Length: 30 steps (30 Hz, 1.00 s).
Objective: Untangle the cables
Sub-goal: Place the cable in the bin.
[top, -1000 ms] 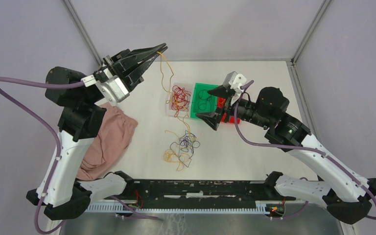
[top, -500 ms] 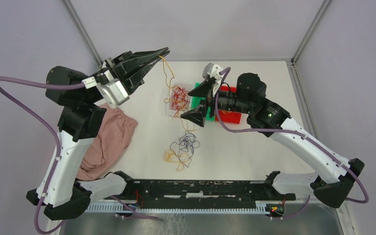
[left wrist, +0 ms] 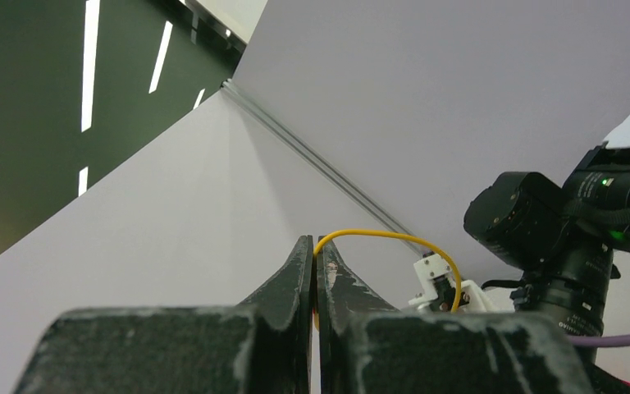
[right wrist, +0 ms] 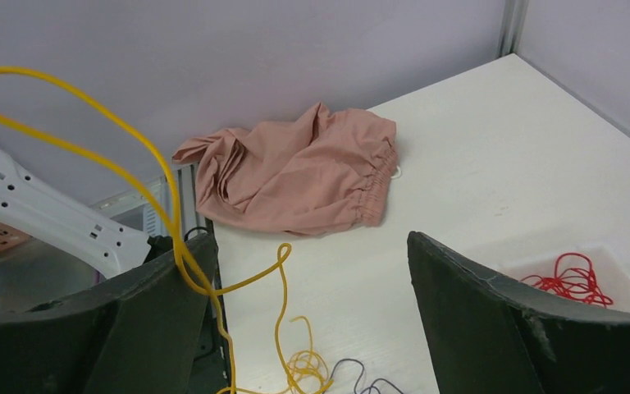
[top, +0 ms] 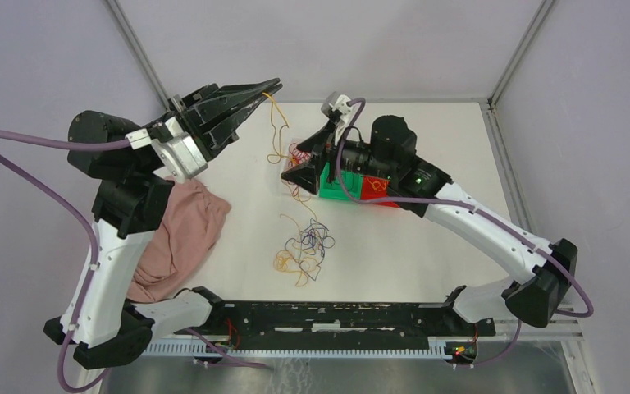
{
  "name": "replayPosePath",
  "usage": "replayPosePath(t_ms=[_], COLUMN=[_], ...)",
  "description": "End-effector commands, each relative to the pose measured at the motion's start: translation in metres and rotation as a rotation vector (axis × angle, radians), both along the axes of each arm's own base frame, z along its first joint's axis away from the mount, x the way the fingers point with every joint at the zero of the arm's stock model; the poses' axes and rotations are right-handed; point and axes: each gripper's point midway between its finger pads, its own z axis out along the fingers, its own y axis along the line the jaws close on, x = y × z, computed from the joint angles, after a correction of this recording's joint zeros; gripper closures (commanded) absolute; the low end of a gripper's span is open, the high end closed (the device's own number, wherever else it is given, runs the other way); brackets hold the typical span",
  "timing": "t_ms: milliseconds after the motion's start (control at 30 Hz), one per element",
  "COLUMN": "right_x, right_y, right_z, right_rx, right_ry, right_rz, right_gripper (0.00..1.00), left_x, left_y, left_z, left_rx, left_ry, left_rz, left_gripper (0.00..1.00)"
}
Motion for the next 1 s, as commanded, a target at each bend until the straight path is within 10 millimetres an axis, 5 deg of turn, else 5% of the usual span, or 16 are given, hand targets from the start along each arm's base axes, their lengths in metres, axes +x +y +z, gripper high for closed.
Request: replayPosePath(t_ms=[0,67,167,233,400,600,733,833,900,967], right_x=[-0.001,0.0,0.004,0.01,0.034,0.058,0.071,0.078,0.082,0.084], right_y=[0.015,0.017,0.016,0.007,-0.043,-0.102,-0.132,-0.155,-0.167,-0.179], right_z=[0.027,0.024,0.02,0.022,0.035,0.055,0.053,0.049,0.044,0.036], right_rx=[0.111,0.11,0.096,0.098,0.184,0.284,0.277,0.289,0.283,0.243], right_ry=[-0.028,-0.017,0.009,0.017,0.046,0.109,0.153,0.17,0.162,0.144], right_rz=[0.043,0.043,0.026,-0.023,-0.197,-0.376,-0.498,-0.576,-0.623,-0.67], right_gripper=[0.13,0.26,0.77,0.93,0.99,0.99,0.99,0.99,0.99,0.99], left_x=[-0.015,-0.016,-0.015,-0.011,0.006,0.023,0.012,0.001,0.003,0.006], left_y=[0.005,0.005,0.006,0.005,0.007,-0.004,-0.012,-0.017,-0.017,-0.014], left_z=[0.017,0.018,0.014,0.008,-0.03,-0.137,-0.226,-0.273,-0.293,-0.306], left_rx=[-0.04,-0.042,-0.041,-0.031,0.024,0.226,0.457,0.619,0.695,0.751], left_ry=[0.007,0.009,0.017,0.023,0.05,0.227,0.358,0.368,0.398,0.414], left_rz=[-0.042,-0.043,-0.037,-0.021,0.066,0.074,0.002,-0.025,-0.006,0.012], left_gripper=[0.97,0.97,0.97,0.97,0.97,0.83,0.73,0.65,0.56,0.29])
